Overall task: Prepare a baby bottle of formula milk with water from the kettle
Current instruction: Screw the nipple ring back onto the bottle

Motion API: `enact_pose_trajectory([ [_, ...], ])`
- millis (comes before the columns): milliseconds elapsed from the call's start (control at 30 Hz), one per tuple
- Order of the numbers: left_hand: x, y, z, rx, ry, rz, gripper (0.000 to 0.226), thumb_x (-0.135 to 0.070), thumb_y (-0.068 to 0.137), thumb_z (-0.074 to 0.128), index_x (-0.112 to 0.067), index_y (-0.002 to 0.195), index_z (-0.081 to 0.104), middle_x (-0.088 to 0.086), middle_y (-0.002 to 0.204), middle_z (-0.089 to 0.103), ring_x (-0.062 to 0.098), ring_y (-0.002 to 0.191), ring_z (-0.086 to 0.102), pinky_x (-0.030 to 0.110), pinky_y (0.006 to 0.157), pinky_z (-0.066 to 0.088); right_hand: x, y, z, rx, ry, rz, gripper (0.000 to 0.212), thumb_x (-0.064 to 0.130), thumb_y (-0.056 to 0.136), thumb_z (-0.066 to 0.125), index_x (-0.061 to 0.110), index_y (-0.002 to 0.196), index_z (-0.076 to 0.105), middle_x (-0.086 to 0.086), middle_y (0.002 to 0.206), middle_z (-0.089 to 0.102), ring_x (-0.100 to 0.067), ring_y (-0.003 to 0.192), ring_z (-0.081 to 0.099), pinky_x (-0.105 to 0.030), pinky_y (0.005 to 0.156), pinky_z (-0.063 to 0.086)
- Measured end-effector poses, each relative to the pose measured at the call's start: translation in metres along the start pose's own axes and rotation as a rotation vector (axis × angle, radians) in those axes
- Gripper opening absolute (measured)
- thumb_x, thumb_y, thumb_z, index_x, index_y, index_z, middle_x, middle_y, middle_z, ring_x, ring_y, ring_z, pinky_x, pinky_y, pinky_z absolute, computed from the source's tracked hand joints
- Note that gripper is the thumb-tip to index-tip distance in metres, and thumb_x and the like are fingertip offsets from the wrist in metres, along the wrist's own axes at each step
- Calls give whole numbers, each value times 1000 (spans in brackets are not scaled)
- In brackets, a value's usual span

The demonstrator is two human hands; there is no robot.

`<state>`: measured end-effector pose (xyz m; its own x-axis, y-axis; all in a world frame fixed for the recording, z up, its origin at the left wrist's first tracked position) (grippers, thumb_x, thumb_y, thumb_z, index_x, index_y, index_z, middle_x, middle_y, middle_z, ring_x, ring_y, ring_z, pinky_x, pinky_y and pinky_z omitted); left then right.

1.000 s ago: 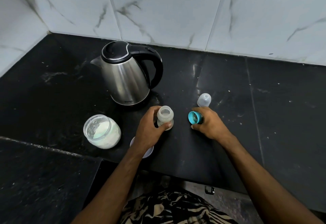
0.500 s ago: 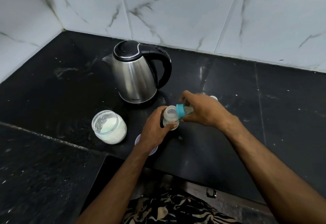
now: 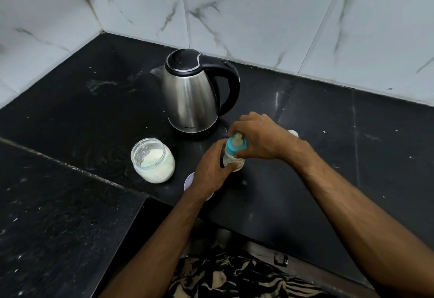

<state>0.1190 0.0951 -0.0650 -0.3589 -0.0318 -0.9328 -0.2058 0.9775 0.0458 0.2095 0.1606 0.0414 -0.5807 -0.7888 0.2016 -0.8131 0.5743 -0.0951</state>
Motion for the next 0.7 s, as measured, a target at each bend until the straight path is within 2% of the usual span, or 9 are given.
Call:
enact_pose_trajectory([
  [167, 2, 0, 1, -7, 16, -2, 54, -25, 79, 79, -36, 126, 54, -14, 120, 65, 7, 113, 63, 44, 95, 54, -3, -4, 3, -12, 136, 16, 47, 37, 78, 75, 27, 120, 58, 8, 110, 47, -10, 97, 47, -25, 79, 46],
  [267, 2, 1, 1, -2, 30, 0, 55, -26, 80, 78, -33, 127, 53, -13, 121, 64, 7, 113, 63, 44, 94, 54, -5, -7, 3, -10, 244, 7, 44, 31, 78, 76, 25, 119, 60, 8, 111, 56, -9, 95, 56, -33, 84, 53],
  [500, 0, -1, 1, -7, 26, 3, 54, -32, 78, 78, -32, 126, 54, -13, 119, 65, 6, 111, 63, 43, 94, 54, -8, -6, 4, -37, 309, 7, 42, 28, 76, 78, 24, 115, 62, 6, 108, 59, -10, 94, 58, -33, 84, 53],
  [600, -1, -1, 1, -8, 26, -11, 57, -41, 75, 77, -33, 126, 53, -13, 120, 65, 5, 112, 62, 42, 95, 54, -5, -7, 8, -55, 307, -1, 41, 26, 77, 78, 22, 114, 62, 4, 108, 58, -10, 94, 56, -29, 84, 51],
  [700, -2, -3, 1, -4, -7, -22, 56, -39, 76, 78, -35, 126, 54, -13, 120, 65, 6, 113, 62, 43, 95, 54, -5, -8, 9, -84, 313, 1, 41, 28, 77, 78, 22, 115, 62, 5, 106, 55, -8, 92, 52, -24, 81, 46],
])
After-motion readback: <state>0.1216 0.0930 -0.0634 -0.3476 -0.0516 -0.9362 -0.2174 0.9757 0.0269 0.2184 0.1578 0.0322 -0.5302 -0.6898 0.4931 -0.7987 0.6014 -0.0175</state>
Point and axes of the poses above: each hand's wrist, its own y-axis towards the middle knuckle, its own z-axis out of the palm, x = y × z, the point moved 8 cm from there along y, towards the middle knuckle
